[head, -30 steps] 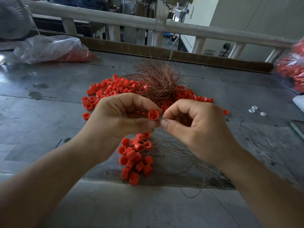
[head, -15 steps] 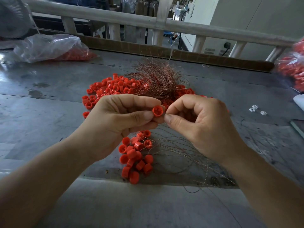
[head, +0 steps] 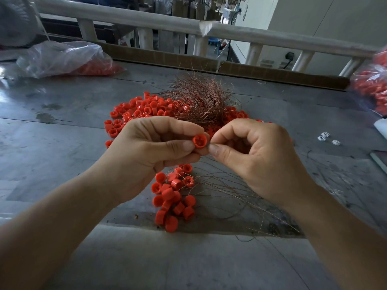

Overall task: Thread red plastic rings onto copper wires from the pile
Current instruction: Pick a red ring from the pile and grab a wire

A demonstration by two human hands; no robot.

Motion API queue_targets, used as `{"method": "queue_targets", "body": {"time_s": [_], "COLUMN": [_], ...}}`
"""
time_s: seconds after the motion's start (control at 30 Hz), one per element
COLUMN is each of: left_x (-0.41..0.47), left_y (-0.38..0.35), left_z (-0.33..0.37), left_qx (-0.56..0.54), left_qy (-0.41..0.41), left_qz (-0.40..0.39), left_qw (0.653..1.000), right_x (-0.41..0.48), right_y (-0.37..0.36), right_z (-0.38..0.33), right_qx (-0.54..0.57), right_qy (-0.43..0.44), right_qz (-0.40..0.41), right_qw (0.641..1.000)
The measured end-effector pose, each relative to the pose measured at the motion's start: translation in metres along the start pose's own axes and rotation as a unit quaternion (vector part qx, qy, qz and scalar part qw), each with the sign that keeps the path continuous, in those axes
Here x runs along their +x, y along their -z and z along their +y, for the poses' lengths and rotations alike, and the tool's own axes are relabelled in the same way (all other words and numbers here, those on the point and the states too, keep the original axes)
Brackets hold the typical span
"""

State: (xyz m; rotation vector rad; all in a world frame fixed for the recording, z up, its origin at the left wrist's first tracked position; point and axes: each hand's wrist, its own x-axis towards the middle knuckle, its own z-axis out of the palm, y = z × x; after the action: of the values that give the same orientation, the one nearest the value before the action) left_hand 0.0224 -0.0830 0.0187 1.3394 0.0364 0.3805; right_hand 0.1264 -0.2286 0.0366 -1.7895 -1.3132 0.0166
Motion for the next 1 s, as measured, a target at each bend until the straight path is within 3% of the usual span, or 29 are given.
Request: {"method": "queue_targets", "body": {"time_s": [0.33,0.5,0.73,0.83,1.0], "left_x": [0.000,-0.002,-0.001,-0.001,0.001], "left_y": [0.000,0.002,0.003,0.002,0.006], "left_z": [0.001,0.001,-0.002,-0.004,-0.006], "left_qx": [-0.028,-0.043,0.027,0.019,0.017], "left_qy": [0.003,0.003,0.018,0.016,0.028], "left_qz": [-0.032,-0.059,-0.059,-0.063,-0.061], "left_qw": [0.999,0.997,0.998,0.998,0.998], "right_x": [0.001,0.003,0.003,0.008,0.024], "right_y": [0.003,0.006,-0.003,0.007,0.033], "right_z": [-0.002,0.000,-0.001,0.006,0.054], "right_qx": [0.094,0.260,0.296,0.241,0.032], "right_qy": [-0.043,-0.127,-0.177,-0.178,-0.222], "right_qz": [-0.013,-0.043,-0.093,-0.085,0.070], "right_qw": [0.995,0.956,0.934,0.950,0.972]}}
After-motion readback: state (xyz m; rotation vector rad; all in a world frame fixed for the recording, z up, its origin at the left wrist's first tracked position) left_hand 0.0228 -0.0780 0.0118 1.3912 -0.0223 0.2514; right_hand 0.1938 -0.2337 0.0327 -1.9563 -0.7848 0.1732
